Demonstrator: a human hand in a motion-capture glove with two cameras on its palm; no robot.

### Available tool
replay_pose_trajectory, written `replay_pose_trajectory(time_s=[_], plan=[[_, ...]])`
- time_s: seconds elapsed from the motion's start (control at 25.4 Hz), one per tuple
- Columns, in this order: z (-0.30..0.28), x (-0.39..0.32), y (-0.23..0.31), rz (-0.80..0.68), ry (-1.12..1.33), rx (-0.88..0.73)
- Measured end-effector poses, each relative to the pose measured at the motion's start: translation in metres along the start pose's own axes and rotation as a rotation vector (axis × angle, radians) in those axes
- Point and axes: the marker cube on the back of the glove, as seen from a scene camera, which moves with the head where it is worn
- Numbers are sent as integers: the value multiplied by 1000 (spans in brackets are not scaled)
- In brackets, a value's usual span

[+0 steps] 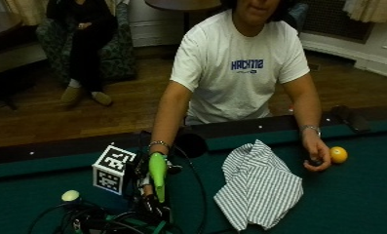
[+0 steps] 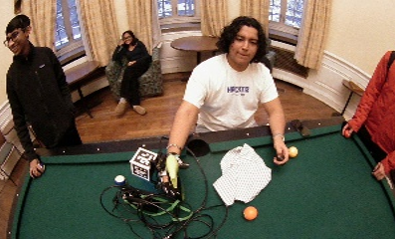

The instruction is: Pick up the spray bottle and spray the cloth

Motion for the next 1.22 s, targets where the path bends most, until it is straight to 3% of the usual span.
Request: replay_pose_trajectory(time_s=[0.39, 0.71, 0.9, 1.22], plan=[[1, 8, 7, 16, 19, 46], [-2, -21, 33, -111, -29, 23], [-14, -80, 52, -185, -42, -8], [-30, -196, 93, -389, -39, -184]])
